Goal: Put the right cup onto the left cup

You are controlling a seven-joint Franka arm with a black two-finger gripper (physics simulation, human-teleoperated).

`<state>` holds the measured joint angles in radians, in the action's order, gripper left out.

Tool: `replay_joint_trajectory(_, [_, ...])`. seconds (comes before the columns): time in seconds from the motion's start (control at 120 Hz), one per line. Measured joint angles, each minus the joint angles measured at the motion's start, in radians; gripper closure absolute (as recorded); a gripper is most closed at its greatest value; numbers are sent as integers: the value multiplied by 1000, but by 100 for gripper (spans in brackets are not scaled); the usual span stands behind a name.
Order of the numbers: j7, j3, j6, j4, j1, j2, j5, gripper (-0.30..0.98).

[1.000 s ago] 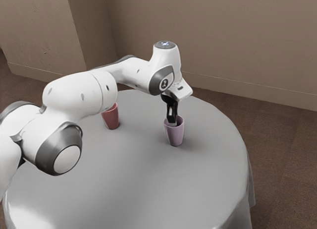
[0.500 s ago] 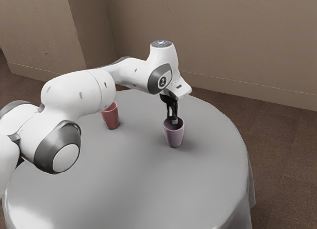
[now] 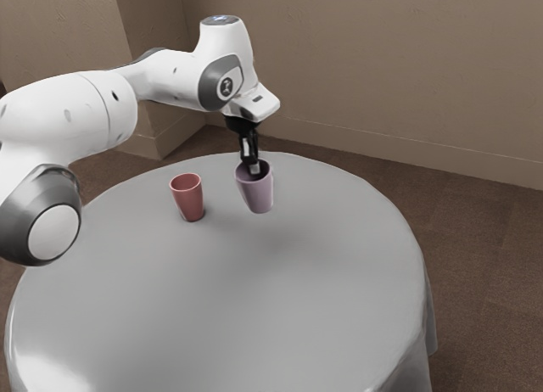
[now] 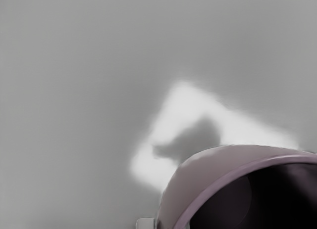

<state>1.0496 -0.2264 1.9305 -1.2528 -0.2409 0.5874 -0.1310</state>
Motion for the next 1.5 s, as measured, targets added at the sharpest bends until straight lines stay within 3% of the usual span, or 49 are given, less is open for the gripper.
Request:
replay_joint_trajectory(0.267, [-9,8,-54,-72,73,-114,88,79])
replay_joint_trajectory(0.633, [-12,7,-117,-74,166,-122,164,79])
replay_joint_trajectory(1.5, [108,-83,-123,143,202,59,165,79])
